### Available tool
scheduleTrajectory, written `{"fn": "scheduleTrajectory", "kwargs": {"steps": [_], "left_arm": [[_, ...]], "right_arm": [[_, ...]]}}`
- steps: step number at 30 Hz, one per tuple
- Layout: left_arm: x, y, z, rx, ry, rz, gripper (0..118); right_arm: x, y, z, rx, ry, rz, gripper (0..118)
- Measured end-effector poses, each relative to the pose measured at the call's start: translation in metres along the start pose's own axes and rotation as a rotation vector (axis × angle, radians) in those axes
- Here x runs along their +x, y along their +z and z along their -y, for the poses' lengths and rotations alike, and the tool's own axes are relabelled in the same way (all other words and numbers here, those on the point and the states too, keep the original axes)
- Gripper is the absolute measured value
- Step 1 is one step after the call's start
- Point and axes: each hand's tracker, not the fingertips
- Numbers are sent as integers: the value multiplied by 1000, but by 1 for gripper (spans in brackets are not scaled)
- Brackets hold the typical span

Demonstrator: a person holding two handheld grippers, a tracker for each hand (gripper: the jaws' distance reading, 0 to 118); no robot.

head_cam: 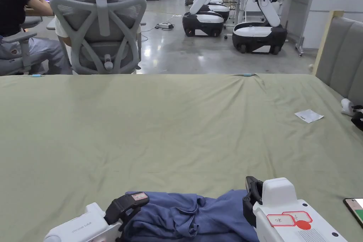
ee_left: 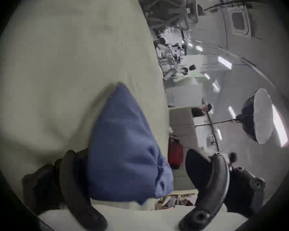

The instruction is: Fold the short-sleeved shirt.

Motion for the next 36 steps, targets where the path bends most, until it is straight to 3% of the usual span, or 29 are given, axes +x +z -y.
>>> {"fn": "scheduleTrajectory", "kwargs": {"steps": [1, 3, 4, 5, 8, 16, 20, 24, 29, 33, 36], "left_arm": [[1, -9, 1, 4, -19, -13, 81], [4, -21, 2, 9, -34, -70, 66], [5, -23, 2, 38, -48, -164, 54], [8, -23, 1, 69, -85, -237, 25], [18, -6, -4, 77, -131, -198, 20], [39, 95, -70, 257, -358, -445, 19], [55, 110, -74, 248, -494, -528, 19], [104, 71, -27, 215, -798, -592, 19], [155, -25, 63, 99, -1172, -650, 19], [154, -100, 136, -68, -1503, -777, 18], [131, -133, 161, -113, -1597, -901, 18]], "right_arm": [[0, 0, -1, -1, 2, 5, 0], [2, 1, -2, -5, 3, 14, 0], [2, 1, -2, -7, 4, 20, 0], [2, 1, -2, -10, 6, 24, 0], [-1, 2, -4, -18, 20, 34, 0], [-30, -3, -14, -22, 46, 29, 0], [-36, -3, -16, -18, 50, 28, 0], [-23, 4, -18, -7, 19, 43, 0], [10, 18, -12, 0, -18, 61, 0], [38, 26, -7, -5, -32, 86, 0], [53, 28, -4, -13, -35, 91, 0]]}}
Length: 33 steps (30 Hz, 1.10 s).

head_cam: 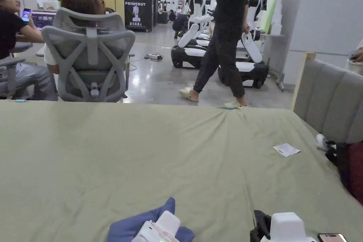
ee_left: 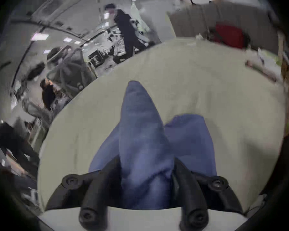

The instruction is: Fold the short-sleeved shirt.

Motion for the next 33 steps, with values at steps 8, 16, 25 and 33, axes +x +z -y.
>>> {"fn": "scheduleTrajectory", "kwargs": {"steps": [8, 16, 25, 33], "left_arm": [[-62, 39, -3, 148, 405, 318, 72], [-133, 68, 14, 232, 729, 358, 96], [-60, 5, 26, -60, 796, 610, 0], [-46, -11, 29, -72, 822, 634, 0]], "right_arm": [[6, -12, 6, -5, -18, -86, 0], [-5, -22, 7, -1, -34, -137, 0], [-4, -25, 12, -37, -31, -143, 0], [-3, -21, 20, -71, -15, -140, 0]]}}
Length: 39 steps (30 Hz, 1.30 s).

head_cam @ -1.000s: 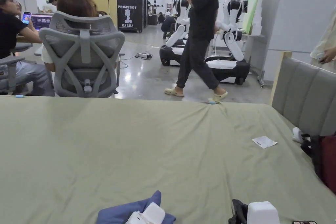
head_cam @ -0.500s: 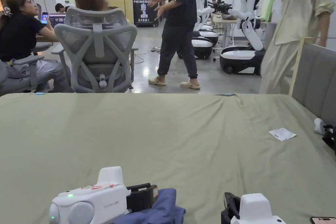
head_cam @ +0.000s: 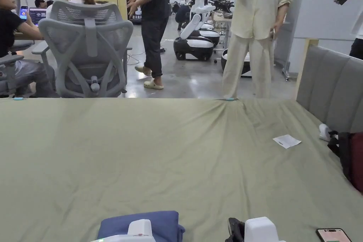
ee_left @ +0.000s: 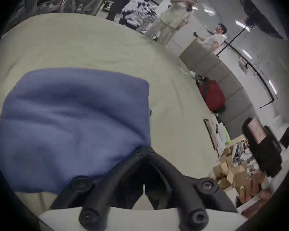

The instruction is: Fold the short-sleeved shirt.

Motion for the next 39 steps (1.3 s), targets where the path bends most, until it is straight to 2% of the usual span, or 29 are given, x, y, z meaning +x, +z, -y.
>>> {"fn": "scheduleTrajectory", "kwargs": {"steps": [3, 6, 8, 12, 13, 16, 17, 20, 23, 25, 26, 28, 30, 32, 33, 34, 36, 39], "left_arm": [[2, 33, -10, 100, -24, 17, 0], [-9, 78, -21, 199, -9, 14, 0], [-29, 106, -26, 261, 10, -18, 0], [-74, 138, -23, 322, 86, -90, 2], [-88, 141, -19, 328, 110, -99, 20], [-120, 139, -9, 307, 206, -94, 94], [-130, 135, -5, 288, 241, -73, 101], [-153, 114, 2, 236, 343, 33, 99], [-167, 80, 6, 177, 451, 160, 98], [-170, 56, 8, 142, 514, 288, 96], [-167, 47, 7, 144, 520, 337, 92], [-164, 28, 3, 135, 540, 383, 87], [-157, 20, -4, 140, 525, 347, 80], [-153, 20, -9, 133, 489, 256, 59], [-154, 23, -11, 121, 490, 239, 52], [-152, 29, -15, 114, 472, 230, 46], [-149, 45, -22, 123, 386, 199, 42], [-154, 77, -37, 149, 292, 133, 41]], "right_arm": [[-9, -11, -3, -23, -18, -49, 0], [-30, -31, -9, -38, -43, -146, 0], [-43, -49, -6, -68, -106, -237, 0], [-67, -84, 7, -151, -153, -304, 0], [-70, -95, 12, -177, -185, -344, 0], [-72, -115, 26, -252, -263, -397, 0], [-70, -120, 32, -278, -256, -364, 0], [-62, -131, 46, -362, -239, -253, 0], [-50, -131, 47, -343, -288, -260, 0], [-49, -131, 45, -346, -264, -250, 0], [-48, -131, 45, -348, -254, -248, 0], [-46, -131, 46, -349, -258, -257, 0], [-48, -130, 46, -344, -251, -260, 0], [-50, -128, 44, -341, -227, -247, 0], [-52, -127, 43, -335, -213, -250, 0], [-58, -125, 38, -324, -162, -237, 0], [-76, -119, 25, -307, -63, -218, 0], [-114, -109, -1, -240, 7, -243, 0]]}}
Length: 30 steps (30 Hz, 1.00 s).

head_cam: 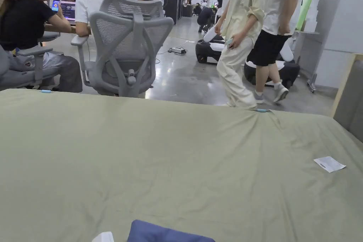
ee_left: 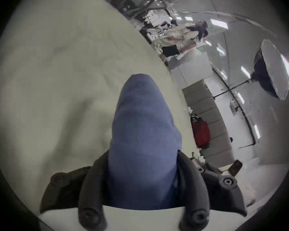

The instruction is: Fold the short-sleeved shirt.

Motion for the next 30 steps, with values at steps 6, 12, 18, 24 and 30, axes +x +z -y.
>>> {"fn": "scheduleTrajectory", "kwargs": {"steps": [6, 12, 18, 24, 30], "left_arm": [[-50, 86, -54, 34, -107, -118, 41], [-133, 176, -111, 49, -89, -195, 41], [-213, 234, -165, 28, -42, -174, 41], [-225, 224, -175, -16, -107, -153, 49], [-209, 305, -171, 277, -115, -383, 80]], "right_arm": [[-94, -4, -43, 108, 101, -3, 0], [-185, -44, -76, 144, 101, -13, 0], [-254, -89, -95, 126, 156, -57, 0], [-272, -97, -103, 131, 182, -76, 0], [-261, -82, -108, 130, 197, -49, 0]]}}
